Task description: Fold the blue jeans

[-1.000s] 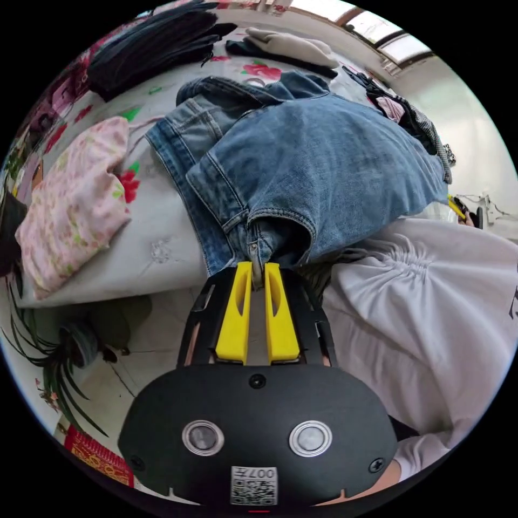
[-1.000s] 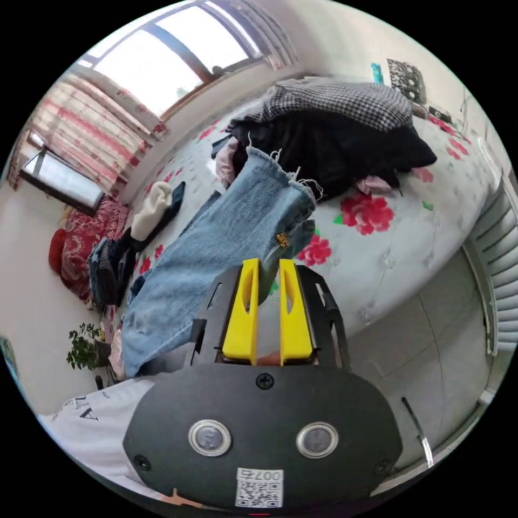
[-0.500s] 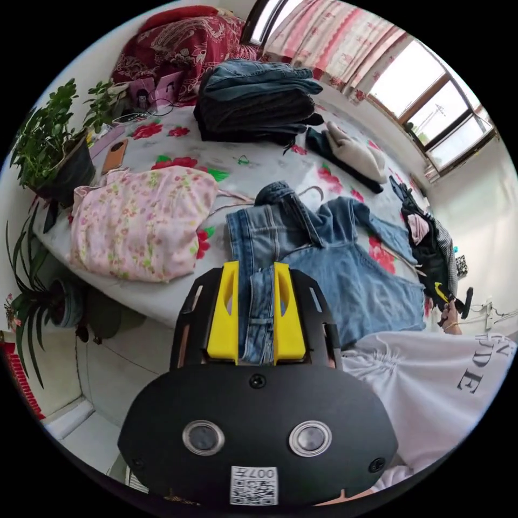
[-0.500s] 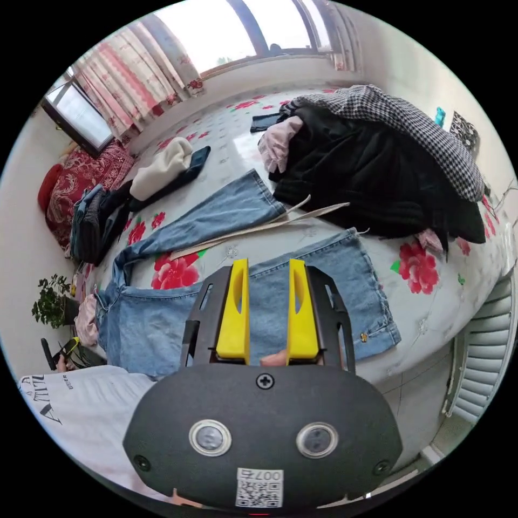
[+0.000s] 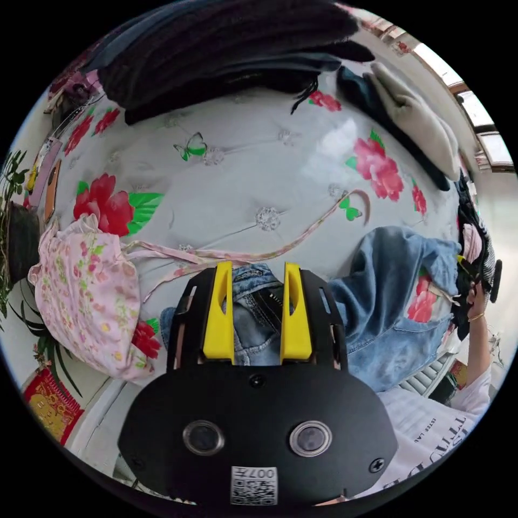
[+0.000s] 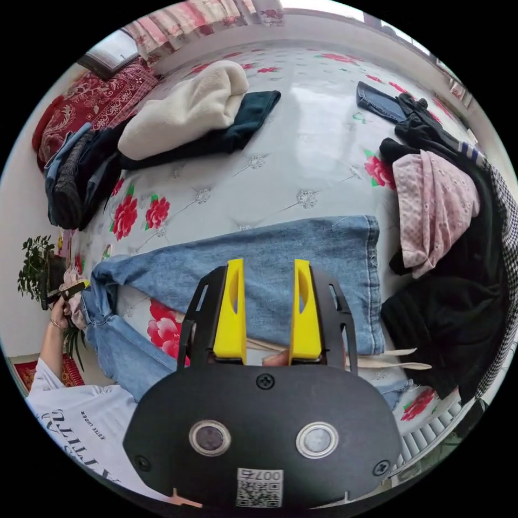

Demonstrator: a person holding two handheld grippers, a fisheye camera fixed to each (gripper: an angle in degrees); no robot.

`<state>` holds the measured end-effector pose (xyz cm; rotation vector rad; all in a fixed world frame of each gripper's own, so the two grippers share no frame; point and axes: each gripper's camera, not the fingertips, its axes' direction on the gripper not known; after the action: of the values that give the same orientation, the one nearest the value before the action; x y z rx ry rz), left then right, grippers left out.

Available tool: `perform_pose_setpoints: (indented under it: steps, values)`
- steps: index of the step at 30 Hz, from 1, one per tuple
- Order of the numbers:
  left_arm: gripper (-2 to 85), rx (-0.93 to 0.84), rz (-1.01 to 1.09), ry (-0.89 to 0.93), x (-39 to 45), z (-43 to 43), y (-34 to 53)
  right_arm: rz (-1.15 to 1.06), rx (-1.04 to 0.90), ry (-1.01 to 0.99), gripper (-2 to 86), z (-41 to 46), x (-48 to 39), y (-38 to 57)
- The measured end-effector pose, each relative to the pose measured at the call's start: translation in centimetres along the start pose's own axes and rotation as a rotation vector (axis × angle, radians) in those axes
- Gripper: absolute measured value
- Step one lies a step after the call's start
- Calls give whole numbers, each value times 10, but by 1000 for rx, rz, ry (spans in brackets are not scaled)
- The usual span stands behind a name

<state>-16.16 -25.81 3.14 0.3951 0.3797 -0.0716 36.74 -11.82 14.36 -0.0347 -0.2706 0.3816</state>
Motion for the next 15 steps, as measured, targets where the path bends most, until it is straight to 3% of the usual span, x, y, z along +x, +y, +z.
perform_pose_setpoints:
  steps: [2, 4, 9, 15]
  values:
    - [112, 53, 79, -63, 15, -2, 6, -2, -90, 33, 89, 30, -2, -10]
    - [87, 83, 92, -52, 13, -4, 13, -60, -15, 224, 66, 37, -25, -1]
    - [52, 230, -32, 185, -29, -31, 51, -118, -37, 188, 9, 22, -31, 1]
    - [48, 638, 55, 282, -56, -150, 189, -98, 611, -5, -1, -157, 1, 86]
